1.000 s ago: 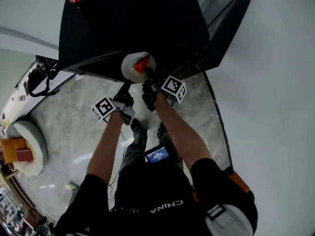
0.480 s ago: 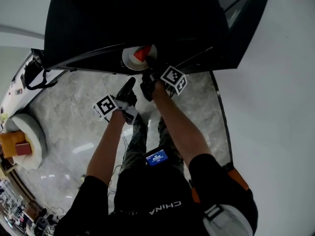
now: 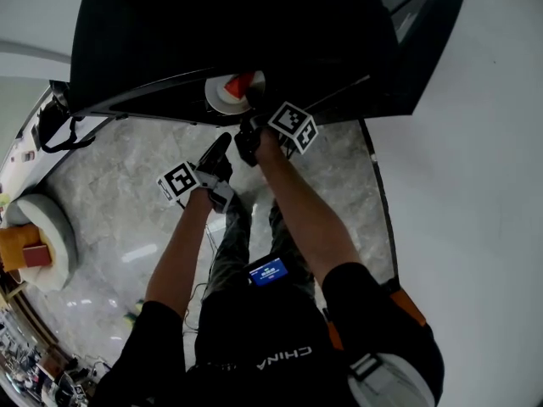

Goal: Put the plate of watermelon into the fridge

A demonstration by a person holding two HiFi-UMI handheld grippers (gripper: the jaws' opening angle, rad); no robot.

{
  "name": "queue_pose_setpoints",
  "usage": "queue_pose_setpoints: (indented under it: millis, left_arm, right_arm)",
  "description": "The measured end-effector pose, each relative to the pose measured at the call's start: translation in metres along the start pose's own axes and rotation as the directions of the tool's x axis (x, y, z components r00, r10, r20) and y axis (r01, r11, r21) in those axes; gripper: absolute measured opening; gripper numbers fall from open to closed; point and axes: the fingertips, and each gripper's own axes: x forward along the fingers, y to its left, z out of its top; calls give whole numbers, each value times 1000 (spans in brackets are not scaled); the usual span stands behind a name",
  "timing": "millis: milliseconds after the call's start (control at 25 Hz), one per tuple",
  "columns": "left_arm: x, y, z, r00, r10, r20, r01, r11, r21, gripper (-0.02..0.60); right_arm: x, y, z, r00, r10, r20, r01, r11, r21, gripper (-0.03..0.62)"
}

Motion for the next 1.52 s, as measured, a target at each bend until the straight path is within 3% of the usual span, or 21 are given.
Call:
queue_pose_setpoints:
  millis: [80,200,280,560,680,920,1000,1160,1320,1520]
  left_arm:
    - [10,6,0,1000,9,-20,-8,1000,30,37]
    - [17,34,6,986,155,-61,-143,975,170,37]
    - [29,37,8,983,169,-78,-150,967,206,37]
    - [55,34,5,985,155,-80,-134,967,218,37]
    - [55,35,13,982,188,-24,-176,953,246,37]
    - [57,38,33,978,202,43,-207,951,230,37]
    - [57,38,40,975,215,59,-223,945,239,37]
    - [57,35,54,968,232,96,-249,935,250,35]
    - [57,38,63,959,257,117,-280,924,261,35]
    - [62,40,73,950,289,115,-310,906,287,35]
  right_arm:
    - [2,1,0,1000,-19,-12,18,999,-29,31]
    - [3,1,1,999,-17,-37,16,999,-45,31]
    - [3,1,2,999,-12,-51,9,998,-55,31]
    - [3,5,5,996,2,-88,-11,994,-105,44]
    - [4,11,4,992,10,-124,-30,987,-157,107]
    - [2,11,-1,984,-22,-178,-28,961,-275,135]
    - [2,9,-8,973,-60,-223,-25,932,-361,137]
    - [2,6,-22,939,-158,-307,-36,840,-541,135]
    - [2,2,-32,893,-238,-383,-65,772,-632,138]
    - [-5,-8,-40,826,-356,-438,-107,664,-740,138]
